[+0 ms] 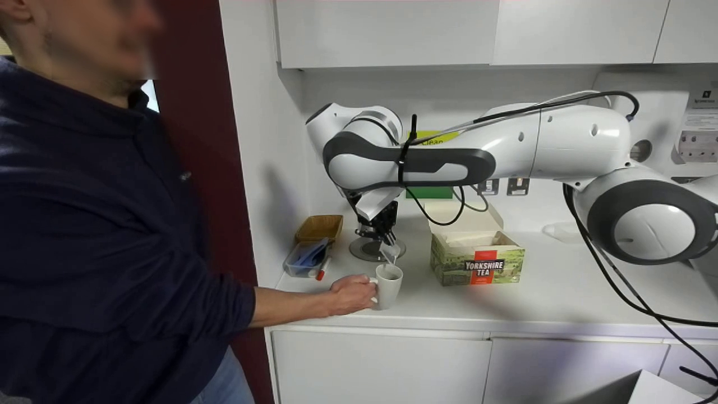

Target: Pick up one tea bag from the green box and put it into the white mug

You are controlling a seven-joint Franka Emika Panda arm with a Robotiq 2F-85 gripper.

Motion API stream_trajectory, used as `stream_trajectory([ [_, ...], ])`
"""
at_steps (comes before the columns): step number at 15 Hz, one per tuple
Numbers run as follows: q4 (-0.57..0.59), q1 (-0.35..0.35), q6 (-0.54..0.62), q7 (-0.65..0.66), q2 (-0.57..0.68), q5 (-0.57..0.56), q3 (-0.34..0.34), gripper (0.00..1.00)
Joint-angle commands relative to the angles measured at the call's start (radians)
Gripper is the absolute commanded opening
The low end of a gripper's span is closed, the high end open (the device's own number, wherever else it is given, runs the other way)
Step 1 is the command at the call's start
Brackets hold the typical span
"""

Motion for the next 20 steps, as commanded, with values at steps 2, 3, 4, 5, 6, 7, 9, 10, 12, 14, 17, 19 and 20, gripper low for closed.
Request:
stream_trajectory([
  [2,-0.012,0.009,-0.020,-0.017,-0.017,-0.027,-0.007,0.00],
  [3,-0.010,0.008,-0.020,-0.017,-0.016,-0.026,-0.007,0.00],
  [4,-0.009,0.008,-0.020,-0.017,-0.016,-0.026,-0.007,0.00],
  [5,-0.008,0.008,-0.021,-0.017,-0.016,-0.026,-0.007,0.00],
  [6,-0.006,0.009,-0.026,-0.008,-0.014,-0.023,-0.008,0.26],
  [7,-0.005,0.008,-0.030,-0.012,-0.013,-0.023,-0.008,0.27],
  [9,-0.005,0.007,-0.028,-0.012,-0.014,-0.021,-0.007,0.42],
  [10,-0.004,0.007,-0.028,-0.011,-0.013,-0.020,-0.007,0.49],
  [12,-0.002,0.006,-0.027,-0.010,-0.014,-0.018,-0.007,0.64],
  [14,-0.002,0.003,-0.024,-0.011,-0.018,-0.014,-0.006,0.79],
  [17,-0.001,-0.004,-0.020,-0.011,-0.021,-0.007,-0.006,0.99],
  [19,-0.001,-0.011,-0.019,-0.010,-0.023,-0.002,-0.008,1.00],
  [20,-0.002,-0.014,-0.017,-0.011,-0.024,-0.001,-0.011,1.00],
])
